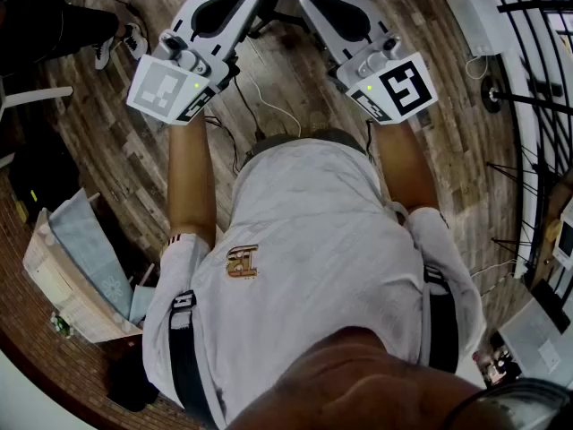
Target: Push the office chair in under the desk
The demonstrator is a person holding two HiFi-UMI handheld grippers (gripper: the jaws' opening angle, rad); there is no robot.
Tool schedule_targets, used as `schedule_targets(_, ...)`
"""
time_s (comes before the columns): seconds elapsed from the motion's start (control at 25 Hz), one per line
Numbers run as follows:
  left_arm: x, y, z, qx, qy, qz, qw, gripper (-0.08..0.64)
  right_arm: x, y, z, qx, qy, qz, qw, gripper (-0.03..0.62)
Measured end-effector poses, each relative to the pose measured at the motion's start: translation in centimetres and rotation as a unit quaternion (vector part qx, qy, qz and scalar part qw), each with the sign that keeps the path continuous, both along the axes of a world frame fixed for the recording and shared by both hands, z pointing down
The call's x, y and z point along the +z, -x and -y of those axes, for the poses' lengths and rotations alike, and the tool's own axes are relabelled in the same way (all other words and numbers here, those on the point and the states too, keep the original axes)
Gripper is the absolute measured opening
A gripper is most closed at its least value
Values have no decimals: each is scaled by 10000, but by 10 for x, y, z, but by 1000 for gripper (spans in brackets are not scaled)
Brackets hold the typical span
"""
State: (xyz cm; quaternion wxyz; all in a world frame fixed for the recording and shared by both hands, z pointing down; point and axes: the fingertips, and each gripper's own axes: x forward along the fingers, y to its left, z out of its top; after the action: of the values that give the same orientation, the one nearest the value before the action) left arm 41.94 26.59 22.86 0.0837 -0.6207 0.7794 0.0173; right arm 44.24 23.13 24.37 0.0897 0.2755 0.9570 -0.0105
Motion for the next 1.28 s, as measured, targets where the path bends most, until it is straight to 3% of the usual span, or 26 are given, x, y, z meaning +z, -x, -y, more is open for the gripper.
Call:
schedule_targets(0.8, 8, 28, -16, 9, 131, 86, 9999, 20, 3, 11, 3, 238, -109, -69, 9996, 37)
schedule_targets(1.0, 17, 42, -30, -8, 395, 183, 9991, 59, 2, 13, 1, 408, -340, -102, 9985, 48)
schedule_targets(1.28, 21, 70, -45, -11, 888, 551, 9945, 130, 10, 16, 4, 558, -676, -311, 9957, 134)
